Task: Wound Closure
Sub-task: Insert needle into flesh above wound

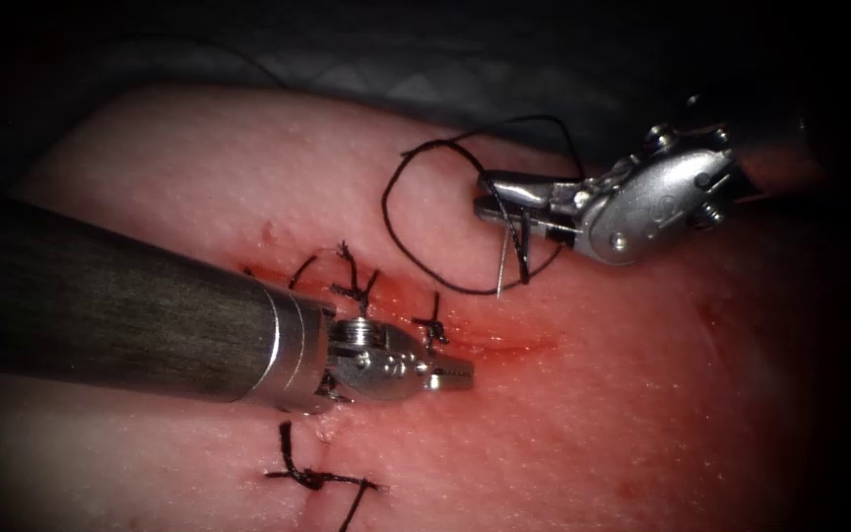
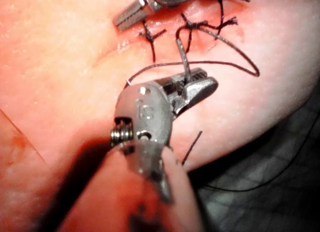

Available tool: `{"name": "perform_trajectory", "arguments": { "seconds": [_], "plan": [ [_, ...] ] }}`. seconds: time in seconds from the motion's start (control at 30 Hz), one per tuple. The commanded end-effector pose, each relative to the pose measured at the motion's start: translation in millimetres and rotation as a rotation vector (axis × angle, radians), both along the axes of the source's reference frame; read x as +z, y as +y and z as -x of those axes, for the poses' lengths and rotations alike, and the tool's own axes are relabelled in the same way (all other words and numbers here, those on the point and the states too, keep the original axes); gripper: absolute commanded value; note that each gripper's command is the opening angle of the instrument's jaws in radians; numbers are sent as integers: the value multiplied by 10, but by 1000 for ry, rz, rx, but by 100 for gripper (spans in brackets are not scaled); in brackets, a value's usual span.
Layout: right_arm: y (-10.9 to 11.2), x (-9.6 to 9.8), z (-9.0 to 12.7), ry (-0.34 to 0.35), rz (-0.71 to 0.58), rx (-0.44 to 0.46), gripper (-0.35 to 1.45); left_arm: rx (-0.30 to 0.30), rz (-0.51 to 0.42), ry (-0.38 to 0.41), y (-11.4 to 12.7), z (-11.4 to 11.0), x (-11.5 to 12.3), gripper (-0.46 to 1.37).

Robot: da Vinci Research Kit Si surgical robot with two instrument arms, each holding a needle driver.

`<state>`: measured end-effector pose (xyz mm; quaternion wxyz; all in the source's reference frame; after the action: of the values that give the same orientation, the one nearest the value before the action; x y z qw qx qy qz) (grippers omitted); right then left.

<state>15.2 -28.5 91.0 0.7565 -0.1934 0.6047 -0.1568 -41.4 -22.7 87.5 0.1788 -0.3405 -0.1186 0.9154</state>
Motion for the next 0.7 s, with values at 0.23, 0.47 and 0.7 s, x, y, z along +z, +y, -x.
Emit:
{"name": "perform_trajectory", "arguments": {
  "seconds": [0.23, 0.47, 0.7],
  "plan": [
    [-2, 11, 1, -24, 47, -15, -35, 4, -4, -3, -2, 0, -3, -31],
    [-6, 19, 0, -34, 78, -17, -35, 4, -4, -3, -2, 0, -3, -32],
    [-21, 31, 0, -54, 90, -25, -35, 4, -4, -3, -2, 0, -3, -30]
  ]
}}
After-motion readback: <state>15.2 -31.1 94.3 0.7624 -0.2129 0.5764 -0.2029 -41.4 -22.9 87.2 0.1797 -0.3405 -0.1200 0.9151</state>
